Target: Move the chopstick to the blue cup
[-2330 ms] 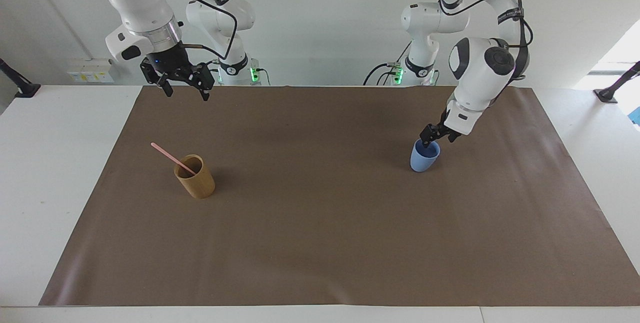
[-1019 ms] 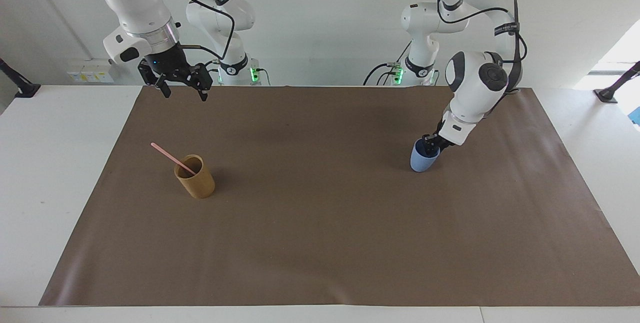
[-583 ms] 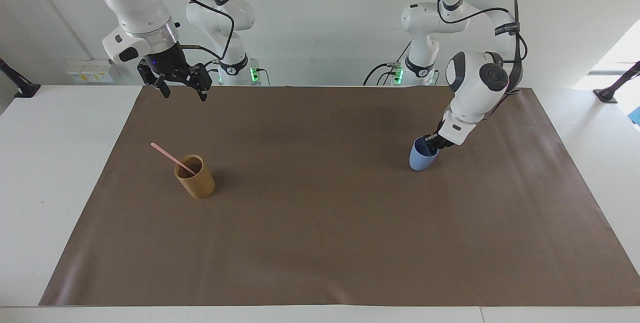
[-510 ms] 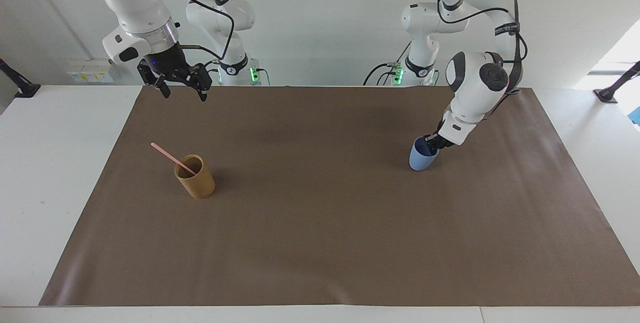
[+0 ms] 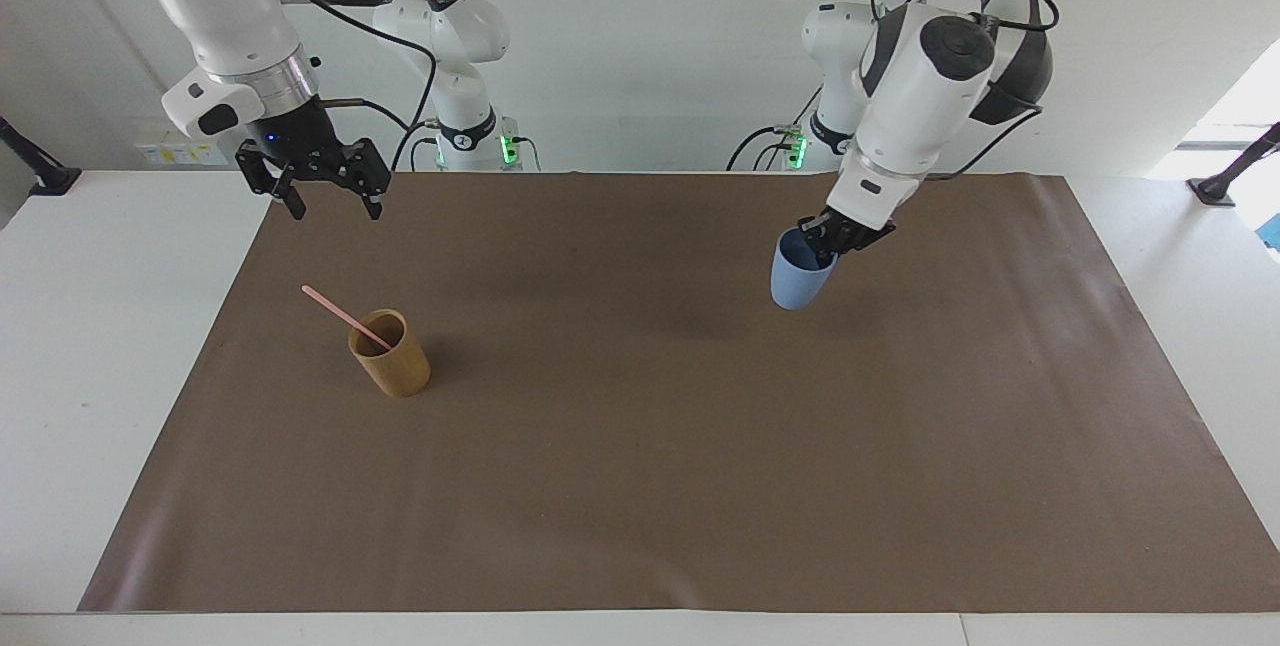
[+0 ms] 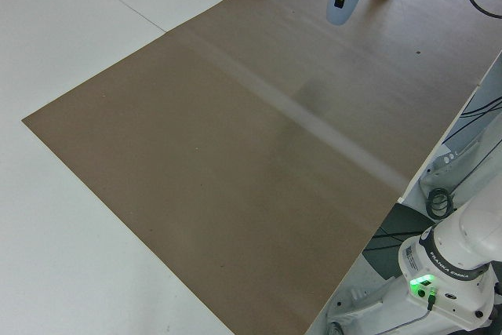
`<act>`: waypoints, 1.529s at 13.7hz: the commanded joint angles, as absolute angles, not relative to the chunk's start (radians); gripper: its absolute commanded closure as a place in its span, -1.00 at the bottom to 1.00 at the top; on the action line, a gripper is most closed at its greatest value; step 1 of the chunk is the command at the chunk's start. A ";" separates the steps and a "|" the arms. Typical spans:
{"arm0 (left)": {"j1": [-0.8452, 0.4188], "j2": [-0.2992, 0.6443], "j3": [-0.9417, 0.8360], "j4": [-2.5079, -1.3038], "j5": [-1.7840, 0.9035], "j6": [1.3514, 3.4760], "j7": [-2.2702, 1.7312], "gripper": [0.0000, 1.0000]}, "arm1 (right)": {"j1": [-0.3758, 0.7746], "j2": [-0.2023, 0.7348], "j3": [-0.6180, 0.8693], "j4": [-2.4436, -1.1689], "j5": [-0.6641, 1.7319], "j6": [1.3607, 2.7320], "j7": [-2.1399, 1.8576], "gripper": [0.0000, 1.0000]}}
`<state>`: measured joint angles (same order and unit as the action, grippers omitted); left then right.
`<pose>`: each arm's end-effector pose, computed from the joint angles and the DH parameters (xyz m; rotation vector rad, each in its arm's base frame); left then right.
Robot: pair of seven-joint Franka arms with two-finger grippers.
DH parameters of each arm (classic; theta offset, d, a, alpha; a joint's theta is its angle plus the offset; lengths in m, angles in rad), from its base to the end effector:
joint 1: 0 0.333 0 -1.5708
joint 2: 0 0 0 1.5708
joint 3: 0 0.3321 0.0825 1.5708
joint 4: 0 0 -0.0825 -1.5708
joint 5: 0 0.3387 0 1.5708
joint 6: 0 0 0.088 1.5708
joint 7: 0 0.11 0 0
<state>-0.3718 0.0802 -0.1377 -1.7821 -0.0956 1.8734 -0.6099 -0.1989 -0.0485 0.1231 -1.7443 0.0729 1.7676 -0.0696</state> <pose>0.4743 -0.2708 0.5309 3.0415 0.1963 -0.0678 0.5076 -0.0304 0.6049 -3.0786 0.0275 -0.1172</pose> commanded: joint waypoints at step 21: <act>-0.646 0.333 -0.123 -1.782 -0.066 2.169 -0.890 1.00 | -0.397 -0.032 0.123 -2.037 0.437 2.117 -0.490 -0.33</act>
